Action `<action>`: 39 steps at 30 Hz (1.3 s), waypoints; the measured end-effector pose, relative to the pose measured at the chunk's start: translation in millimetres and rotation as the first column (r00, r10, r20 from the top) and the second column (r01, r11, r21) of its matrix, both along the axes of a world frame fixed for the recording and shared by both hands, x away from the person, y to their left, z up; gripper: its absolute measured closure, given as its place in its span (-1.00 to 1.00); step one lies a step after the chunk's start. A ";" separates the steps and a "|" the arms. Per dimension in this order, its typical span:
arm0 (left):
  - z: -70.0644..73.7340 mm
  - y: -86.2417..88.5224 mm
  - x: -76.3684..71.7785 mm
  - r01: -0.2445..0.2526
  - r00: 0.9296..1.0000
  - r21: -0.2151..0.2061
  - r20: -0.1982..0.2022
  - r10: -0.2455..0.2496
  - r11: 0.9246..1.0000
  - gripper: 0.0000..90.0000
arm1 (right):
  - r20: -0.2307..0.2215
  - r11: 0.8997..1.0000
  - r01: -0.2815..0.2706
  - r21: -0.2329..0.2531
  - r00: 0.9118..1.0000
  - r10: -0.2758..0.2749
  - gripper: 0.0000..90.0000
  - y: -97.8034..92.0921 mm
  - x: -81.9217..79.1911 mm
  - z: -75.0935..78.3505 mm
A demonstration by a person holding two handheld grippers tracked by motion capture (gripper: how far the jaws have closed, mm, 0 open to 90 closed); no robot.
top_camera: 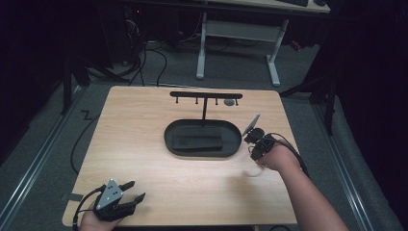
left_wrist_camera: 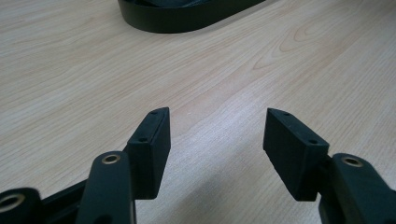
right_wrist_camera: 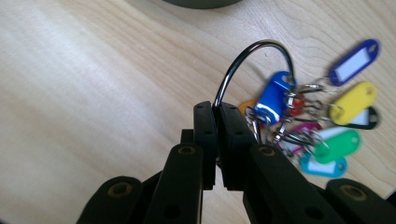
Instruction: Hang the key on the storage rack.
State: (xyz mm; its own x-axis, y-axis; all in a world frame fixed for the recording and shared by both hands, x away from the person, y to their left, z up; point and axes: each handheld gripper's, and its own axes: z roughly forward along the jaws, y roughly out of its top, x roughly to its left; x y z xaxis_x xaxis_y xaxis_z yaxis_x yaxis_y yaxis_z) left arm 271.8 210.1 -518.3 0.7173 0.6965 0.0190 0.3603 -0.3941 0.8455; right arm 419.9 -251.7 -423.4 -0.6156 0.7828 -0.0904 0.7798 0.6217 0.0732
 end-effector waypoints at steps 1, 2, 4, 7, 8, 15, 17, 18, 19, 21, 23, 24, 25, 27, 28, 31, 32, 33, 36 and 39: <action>0.0 0.3 -0.2 -0.003 1.000 0.000 0.001 0.003 1.000 -0.06 | -0.002 1.000 -0.006 0.002 1.000 0.006 0.94 0.0 -2.0 4.3; 0.1 0.6 -0.3 -0.005 1.000 0.000 0.004 0.005 1.000 -0.07 | -0.006 1.000 -0.004 0.003 1.000 0.004 0.94 0.2 -4.2 8.8; 0.3 0.9 -0.4 -0.007 1.000 -0.003 0.005 0.007 1.000 -0.07 | -0.011 1.000 -0.020 0.014 1.000 0.021 0.94 -0.7 -6.8 17.4; 0.0 0.4 -0.5 -0.001 1.000 0.002 0.004 0.001 1.000 -0.07 | -0.010 0.999 -0.039 0.026 0.999 0.039 0.95 -1.4 -10.8 30.7; -0.4 0.0 -0.5 0.000 1.000 0.004 0.006 0.000 1.000 -0.07 | -0.012 0.999 -0.037 0.033 0.999 0.038 0.95 -1.4 -12.0 35.1; -1.0 -0.6 -0.2 0.007 1.000 0.015 0.006 -0.007 1.000 -0.08 | 0.003 0.997 -0.041 0.061 0.999 0.041 0.95 -1.6 -20.7 63.1; -1.3 -0.1 0.0 0.005 1.000 0.017 0.007 -0.005 1.000 -0.08 | 0.011 0.996 -0.065 0.068 0.998 0.064 0.95 -1.4 -21.8 71.1; -1.4 0.0 0.1 0.004 1.000 0.018 0.008 -0.005 1.000 -0.08 | 0.002 0.997 -0.032 0.063 0.999 0.032 0.95 0.7 -24.8 76.3; -1.4 0.0 0.2 0.004 1.000 0.017 0.008 -0.004 1.000 -0.08 | 0.004 0.997 -0.040 0.071 0.999 0.039 0.95 1.1 -25.3 80.5; -1.5 -0.4 0.4 0.005 1.000 0.018 0.007 -0.005 1.000 -0.08 | 0.024 0.995 -0.073 0.071 0.997 0.071 0.95 2.2 -25.6 88.9; -1.5 -0.5 0.5 0.005 1.000 0.021 0.007 -0.005 1.000 -0.09 | 0.034 0.994 -0.081 0.072 0.996 0.079 0.95 3.1 -26.4 93.0; -1.8 -0.9 1.0 0.000 1.000 0.024 0.004 0.000 1.000 -0.10 | 0.041 0.993 -0.086 0.075 0.996 0.083 0.96 5.5 -28.4 101.4; -1.6 -0.9 1.3 -0.003 1.000 0.027 -0.004 0.003 1.000 -0.10 | 0.051 0.992 -0.106 0.070 0.993 0.103 0.96 5.6 -28.8 105.0; -1.5 -0.9 1.7 -0.013 1.000 0.033 -0.004 0.013 0.999 -0.10 | 0.057 0.992 -0.103 0.068 0.993 0.099 0.96 7.5 -30.8 112.6; -1.1 -0.5 1.8 -0.014 1.000 0.034 -0.002 0.014 0.999 -0.10 | 0.064 0.992 -0.103 0.067 0.993 0.099 0.96 8.4 -31.6 116.1; 0.5 0.9 1.7 -0.020 1.000 0.032 0.004 0.020 0.999 -0.11 | 0.077 0.993 -0.104 0.062 0.992 0.099 0.96 10.5 -32.6 126.0; 0.7 1.1 1.7 -0.022 1.000 0.032 0.006 0.022 0.999 -0.11 | 0.079 0.993 -0.101 0.062 0.992 0.096 0.96 11.3 -32.8 128.2; 0.6 1.5 1.7 -0.025 1.000 0.030 0.007 0.024 0.999 -0.11 | 0.080 0.993 -0.101 0.060 0.992 0.096 0.96 11.8 -32.8 129.5; -0.2 2.0 2.1 -0.022 1.000 0.032 0.002 0.022 0.999 -0.11 | 0.080 0.993 -0.103 0.062 0.992 0.098 0.96 13.4 -31.4 130.6; -1.9 1.9 3.0 -0.019 1.000 0.034 -0.014 0.020 0.999 -0.11 | 0.084 0.993 -0.107 0.054 0.991 0.102 0.96 15.3 -29.3 128.6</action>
State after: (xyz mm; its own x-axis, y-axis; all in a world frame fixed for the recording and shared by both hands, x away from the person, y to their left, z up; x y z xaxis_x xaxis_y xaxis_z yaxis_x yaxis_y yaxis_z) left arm 274.8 212.0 -520.2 0.7040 0.7094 0.0331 0.3799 -0.4156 0.8264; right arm 390.5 -236.4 -294.8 -0.6871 0.7198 -0.0992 0.7006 0.6925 0.1719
